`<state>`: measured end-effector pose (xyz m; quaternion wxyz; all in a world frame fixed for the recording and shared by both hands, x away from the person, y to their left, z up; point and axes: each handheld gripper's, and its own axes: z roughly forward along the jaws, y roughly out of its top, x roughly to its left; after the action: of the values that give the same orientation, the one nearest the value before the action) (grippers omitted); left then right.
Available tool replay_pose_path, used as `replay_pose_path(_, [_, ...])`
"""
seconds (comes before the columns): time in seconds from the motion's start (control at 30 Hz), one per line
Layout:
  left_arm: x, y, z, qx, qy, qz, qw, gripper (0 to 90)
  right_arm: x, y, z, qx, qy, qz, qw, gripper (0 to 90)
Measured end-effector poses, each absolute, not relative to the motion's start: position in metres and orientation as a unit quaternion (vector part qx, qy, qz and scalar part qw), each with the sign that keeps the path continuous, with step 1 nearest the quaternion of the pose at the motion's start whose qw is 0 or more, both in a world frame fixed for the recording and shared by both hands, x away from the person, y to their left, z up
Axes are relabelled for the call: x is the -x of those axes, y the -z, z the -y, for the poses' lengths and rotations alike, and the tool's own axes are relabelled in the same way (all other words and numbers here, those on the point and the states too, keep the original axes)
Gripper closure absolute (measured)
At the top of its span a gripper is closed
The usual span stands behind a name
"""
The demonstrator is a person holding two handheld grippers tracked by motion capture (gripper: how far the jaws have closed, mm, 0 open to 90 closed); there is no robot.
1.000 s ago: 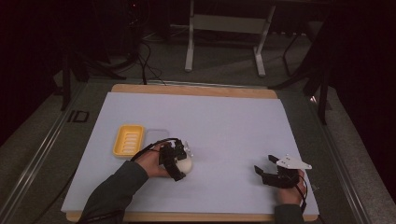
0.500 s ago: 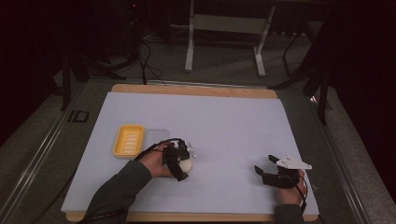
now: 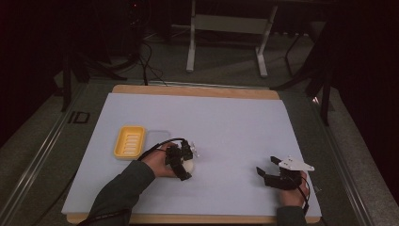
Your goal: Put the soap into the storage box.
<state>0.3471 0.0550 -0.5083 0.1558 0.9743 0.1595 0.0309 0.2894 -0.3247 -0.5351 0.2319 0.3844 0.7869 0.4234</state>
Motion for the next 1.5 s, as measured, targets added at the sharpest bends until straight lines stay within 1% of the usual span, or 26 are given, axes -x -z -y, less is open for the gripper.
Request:
replay_pose_path(0.37, [-0.346,0.507,-0.054,-0.978,-0.025,-0.153,0.141,23.6,-0.289,0.535,0.325,-0.384,-0.424,-0.786,0.232,23.6])
replay_pose_path(0.53, [-0.344,0.506,-0.057,-0.981,-0.018,-0.151,0.125,23.6,-0.289,0.535,0.325,-0.384,-0.424,-0.786,0.232,23.6])
replay_pose_path(0.97, [-0.339,0.504,-0.063,-0.987,-0.020,-0.132,0.088,23.9,-0.289,0.535,0.325,-0.384,-0.424,-0.786,0.233,23.6])
replay_pose_path(1.5, [-0.337,0.502,-0.071,-0.988,-0.020,-0.129,0.077,24.0,-0.289,0.535,0.325,-0.384,-0.424,-0.786,0.233,23.6])
